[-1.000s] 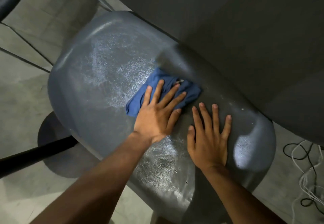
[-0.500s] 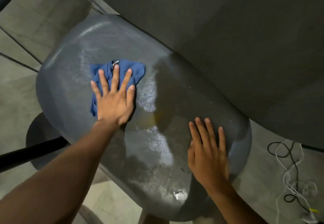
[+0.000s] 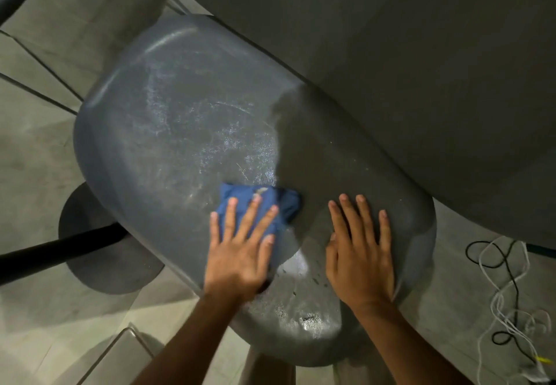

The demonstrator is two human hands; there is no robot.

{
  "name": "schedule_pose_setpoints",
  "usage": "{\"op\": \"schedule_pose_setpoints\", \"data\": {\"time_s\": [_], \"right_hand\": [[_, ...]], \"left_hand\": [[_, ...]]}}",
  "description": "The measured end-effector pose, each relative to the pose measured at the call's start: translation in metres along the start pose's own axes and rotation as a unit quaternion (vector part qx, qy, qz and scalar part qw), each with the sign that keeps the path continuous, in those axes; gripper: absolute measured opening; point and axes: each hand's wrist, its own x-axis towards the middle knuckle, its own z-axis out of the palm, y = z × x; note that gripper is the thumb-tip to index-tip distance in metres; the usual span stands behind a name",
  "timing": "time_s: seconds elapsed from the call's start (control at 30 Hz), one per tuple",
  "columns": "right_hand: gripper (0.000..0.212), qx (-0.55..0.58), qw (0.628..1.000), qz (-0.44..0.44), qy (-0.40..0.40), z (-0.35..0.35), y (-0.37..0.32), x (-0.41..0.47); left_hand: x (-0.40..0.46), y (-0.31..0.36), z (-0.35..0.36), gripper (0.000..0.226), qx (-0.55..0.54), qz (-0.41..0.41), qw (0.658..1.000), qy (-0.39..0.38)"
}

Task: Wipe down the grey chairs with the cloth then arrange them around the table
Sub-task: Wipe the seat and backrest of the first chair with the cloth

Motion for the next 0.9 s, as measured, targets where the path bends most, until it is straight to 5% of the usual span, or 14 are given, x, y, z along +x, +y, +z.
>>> {"op": "schedule_pose_setpoints", "data": {"time_s": [0.23,0.47,0.63,0.9], "right_hand": [[0.062,-0.016,1.000,-0.003,-0.001,0.003,0.000,-0.001],[0.066,-0.018,1.000,-0.006,0.001,0.004,0.000,-0.001],[0.064,-0.025,1.000,-0.006,-0.011,0.003,0.001,-0.001],[0.062,-0.021,1.000,0.005,-0.005,0.007,-0.002,0.001]], "left_hand": [[0.088,-0.023,-0.034,0.059,-0.055,-0.215,0.973,0.069],[0.123,0.064,-0.026,0.056,-0.036,-0.029,0.996,0.072],[0.071,0.014,-0.023,0.054,0.040,0.105,0.993,0.022],[0.128,-0.054,-0.058,0.059,0.012,-0.104,0.992,0.072]]}}
